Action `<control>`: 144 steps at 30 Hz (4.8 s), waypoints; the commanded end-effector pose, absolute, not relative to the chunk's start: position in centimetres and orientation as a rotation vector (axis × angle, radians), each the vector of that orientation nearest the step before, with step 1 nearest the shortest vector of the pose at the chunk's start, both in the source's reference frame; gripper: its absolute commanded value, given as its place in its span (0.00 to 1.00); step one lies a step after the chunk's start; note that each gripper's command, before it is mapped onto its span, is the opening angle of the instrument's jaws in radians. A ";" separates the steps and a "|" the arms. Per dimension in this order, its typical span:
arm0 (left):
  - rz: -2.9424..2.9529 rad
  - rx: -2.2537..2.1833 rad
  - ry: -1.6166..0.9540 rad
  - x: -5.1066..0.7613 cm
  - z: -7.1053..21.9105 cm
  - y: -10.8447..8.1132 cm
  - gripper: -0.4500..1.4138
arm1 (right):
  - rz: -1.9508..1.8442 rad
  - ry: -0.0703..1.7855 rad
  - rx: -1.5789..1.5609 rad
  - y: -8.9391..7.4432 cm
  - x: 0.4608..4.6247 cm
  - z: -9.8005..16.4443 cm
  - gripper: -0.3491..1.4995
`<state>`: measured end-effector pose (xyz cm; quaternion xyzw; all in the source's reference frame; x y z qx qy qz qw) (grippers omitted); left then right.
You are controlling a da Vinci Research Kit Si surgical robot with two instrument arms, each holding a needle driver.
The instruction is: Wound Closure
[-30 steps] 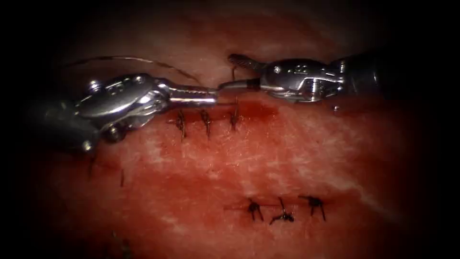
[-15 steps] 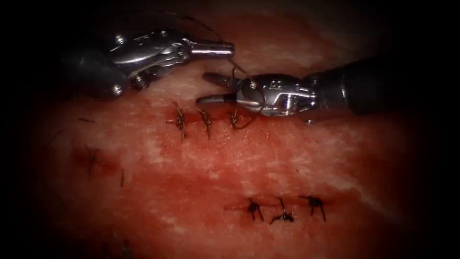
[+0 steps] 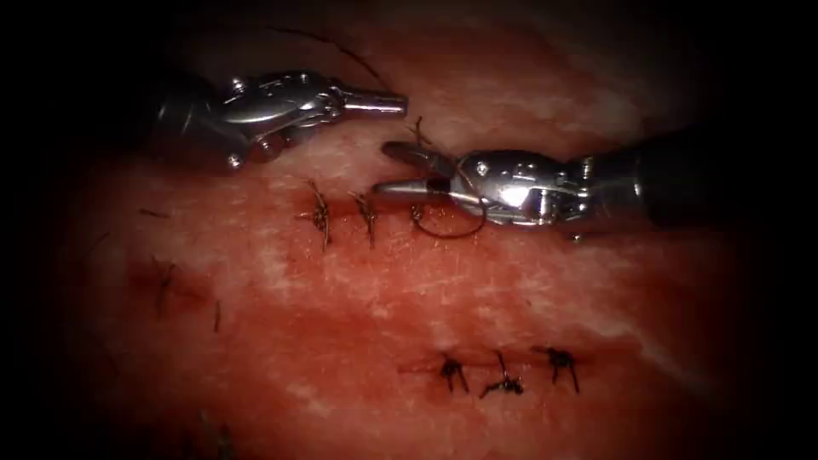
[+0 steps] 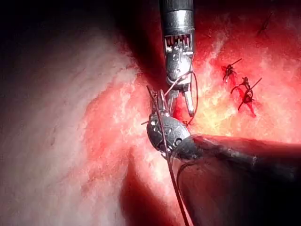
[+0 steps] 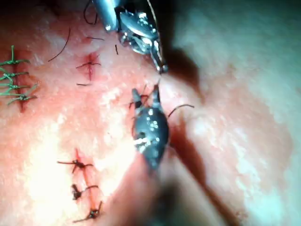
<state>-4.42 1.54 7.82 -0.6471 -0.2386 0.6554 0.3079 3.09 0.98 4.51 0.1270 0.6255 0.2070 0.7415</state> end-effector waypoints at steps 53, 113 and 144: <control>1.722 -1.652 -0.620 -4.42 8.3 0.5 0.00 | 1.338 1.041 0.025 0.8 3.05 4.7 0.32; 1.723 -1.660 -0.641 -4.44 8.3 0.5 0.00 | 1.679 0.651 0.416 0.9 3.40 5.6 0.00; 1.685 -1.560 -0.584 -3.93 8.5 1.8 0.00 | 1.424 0.866 0.273 0.4 3.07 4.6 0.00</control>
